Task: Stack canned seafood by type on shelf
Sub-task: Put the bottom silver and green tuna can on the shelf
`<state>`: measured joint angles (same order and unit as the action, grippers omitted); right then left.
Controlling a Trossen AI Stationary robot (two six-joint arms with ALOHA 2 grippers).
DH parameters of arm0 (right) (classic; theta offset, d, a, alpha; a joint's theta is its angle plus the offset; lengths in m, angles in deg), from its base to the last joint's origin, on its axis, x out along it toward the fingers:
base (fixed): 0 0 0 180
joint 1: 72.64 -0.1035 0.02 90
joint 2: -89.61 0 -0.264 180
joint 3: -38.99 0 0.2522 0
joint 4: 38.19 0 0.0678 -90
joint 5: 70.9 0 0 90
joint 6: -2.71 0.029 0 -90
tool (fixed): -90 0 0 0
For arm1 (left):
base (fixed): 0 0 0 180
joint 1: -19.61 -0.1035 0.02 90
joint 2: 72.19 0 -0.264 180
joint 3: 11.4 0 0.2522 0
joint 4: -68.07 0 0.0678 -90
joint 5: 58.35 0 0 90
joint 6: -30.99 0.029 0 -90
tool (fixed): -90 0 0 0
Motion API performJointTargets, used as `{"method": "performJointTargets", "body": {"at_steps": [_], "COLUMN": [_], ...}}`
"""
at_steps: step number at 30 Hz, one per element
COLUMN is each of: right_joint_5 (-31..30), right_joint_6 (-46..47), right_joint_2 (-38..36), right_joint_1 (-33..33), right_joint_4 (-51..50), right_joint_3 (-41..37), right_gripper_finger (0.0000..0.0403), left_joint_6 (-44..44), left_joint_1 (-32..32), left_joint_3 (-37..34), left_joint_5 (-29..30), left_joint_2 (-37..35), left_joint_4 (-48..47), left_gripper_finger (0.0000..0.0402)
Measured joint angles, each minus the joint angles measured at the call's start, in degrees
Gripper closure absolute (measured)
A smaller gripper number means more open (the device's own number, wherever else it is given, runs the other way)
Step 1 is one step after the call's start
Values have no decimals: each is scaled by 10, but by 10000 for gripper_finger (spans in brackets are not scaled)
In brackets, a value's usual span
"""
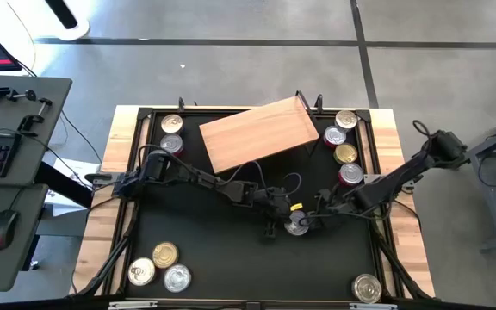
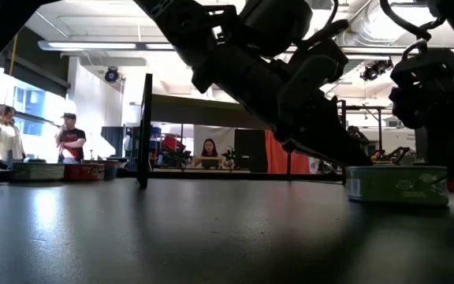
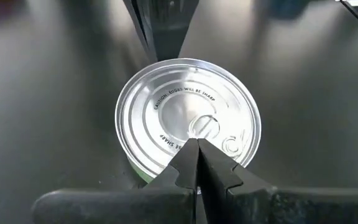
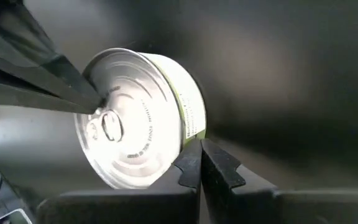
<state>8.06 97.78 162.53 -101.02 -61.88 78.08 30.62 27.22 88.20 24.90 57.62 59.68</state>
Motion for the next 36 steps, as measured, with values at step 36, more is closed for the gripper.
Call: {"method": "performJointTargets", "body": {"at_steps": [36], "right_joint_5": [-55], "right_joint_6": [-170], "right_joint_2": [14], "right_joint_1": [-12], "right_joint_4": [-152], "right_joint_3": [242], "right_gripper_finger": [403], "left_joint_6": [52], "left_joint_1": [-19], "left_joint_3": [-3], "left_joint_5": [47], "left_joint_2": [-34], "left_joint_4": [-166], "left_gripper_finger": [402]}}
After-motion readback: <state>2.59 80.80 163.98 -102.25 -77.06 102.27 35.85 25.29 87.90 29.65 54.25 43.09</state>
